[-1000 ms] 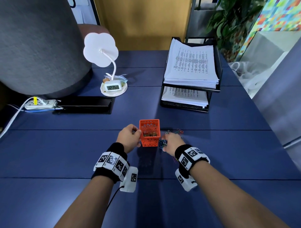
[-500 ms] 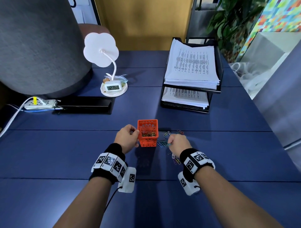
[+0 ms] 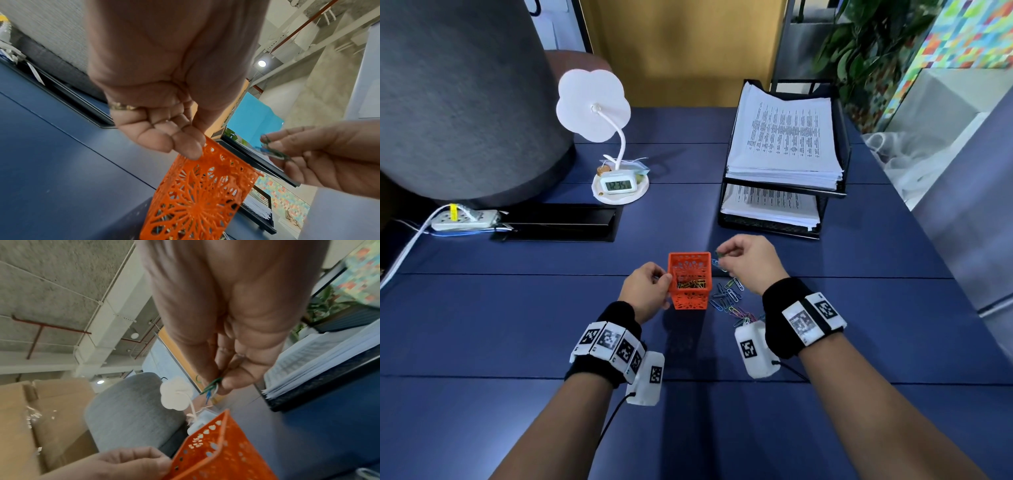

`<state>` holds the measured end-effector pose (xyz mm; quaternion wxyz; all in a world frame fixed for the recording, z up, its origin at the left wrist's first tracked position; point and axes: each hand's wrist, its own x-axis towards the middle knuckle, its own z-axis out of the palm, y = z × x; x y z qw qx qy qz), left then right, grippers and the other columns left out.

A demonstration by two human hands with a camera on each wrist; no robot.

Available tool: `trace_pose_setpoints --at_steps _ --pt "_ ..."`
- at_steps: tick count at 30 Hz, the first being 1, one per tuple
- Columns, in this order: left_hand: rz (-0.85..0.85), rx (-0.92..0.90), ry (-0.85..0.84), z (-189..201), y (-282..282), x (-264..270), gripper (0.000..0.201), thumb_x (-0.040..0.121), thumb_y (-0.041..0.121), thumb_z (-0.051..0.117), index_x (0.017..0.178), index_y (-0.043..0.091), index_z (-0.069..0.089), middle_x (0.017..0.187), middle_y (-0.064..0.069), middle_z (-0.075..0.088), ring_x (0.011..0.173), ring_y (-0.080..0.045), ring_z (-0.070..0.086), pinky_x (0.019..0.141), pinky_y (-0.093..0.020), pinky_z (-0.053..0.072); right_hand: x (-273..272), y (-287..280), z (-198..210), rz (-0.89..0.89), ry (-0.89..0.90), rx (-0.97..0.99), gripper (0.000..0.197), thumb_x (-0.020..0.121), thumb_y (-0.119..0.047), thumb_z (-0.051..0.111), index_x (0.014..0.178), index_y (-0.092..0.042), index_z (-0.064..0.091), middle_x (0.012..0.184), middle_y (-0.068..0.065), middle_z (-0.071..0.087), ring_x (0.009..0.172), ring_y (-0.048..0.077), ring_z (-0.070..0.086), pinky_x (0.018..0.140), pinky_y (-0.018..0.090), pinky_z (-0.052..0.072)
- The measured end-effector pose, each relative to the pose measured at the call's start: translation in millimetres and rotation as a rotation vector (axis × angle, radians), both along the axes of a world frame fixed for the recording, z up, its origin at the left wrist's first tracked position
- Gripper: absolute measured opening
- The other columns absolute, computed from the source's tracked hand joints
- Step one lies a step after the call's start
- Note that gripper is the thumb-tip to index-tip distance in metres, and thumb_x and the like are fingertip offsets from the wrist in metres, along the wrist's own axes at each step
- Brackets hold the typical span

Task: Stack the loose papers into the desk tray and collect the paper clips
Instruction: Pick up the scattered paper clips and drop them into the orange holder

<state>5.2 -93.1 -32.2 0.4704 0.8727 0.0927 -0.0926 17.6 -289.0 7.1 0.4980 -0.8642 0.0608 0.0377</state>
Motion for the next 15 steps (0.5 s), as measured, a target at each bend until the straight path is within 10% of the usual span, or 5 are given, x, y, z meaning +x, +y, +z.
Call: trace_pose_setpoints --at_steps 5,10,15 --pt "-0.008 0.007 -0.004 3.7 -0.2 -1.1 0.017 0.095 0.017 0.051 0.078 0.015 0.051 0.062 -0.003 0.062 0.039 -0.009 0.055 0.037 -0.013 0.038 7.1 14.7 -6.0 0.058 0.041 0.048 0.016 0.086 -0.010 0.065 0.101 -0.012 0.067 0.096 0.011 0.071 0.089 0.021 0.068 0.084 0.036 0.056" --pt "-0.008 -0.008 0.006 5.2 1.4 -1.2 0.016 0.096 0.018 0.052 0.080 0.014 0.052 0.065 -0.004 0.062 0.046 -0.013 0.057 0.038 -0.013 0.039 7.5 4.4 -22.6 0.014 0.047 -0.007 0.018 0.088 -0.005 0.058 0.102 -0.012 0.067 0.090 0.008 0.067 0.090 0.025 0.067 0.084 0.037 0.054" --pt "-0.002 -0.032 -0.001 6.7 0.6 -1.9 0.014 0.095 0.016 0.052 0.082 0.011 0.053 0.065 -0.006 0.061 0.048 -0.013 0.057 0.037 -0.012 0.039 2.8 -12.4 -54.2 0.074 0.132 -0.327 0.026 0.089 -0.004 0.052 0.108 -0.009 0.069 0.112 0.008 0.067 0.105 0.023 0.061 0.092 0.021 0.042"
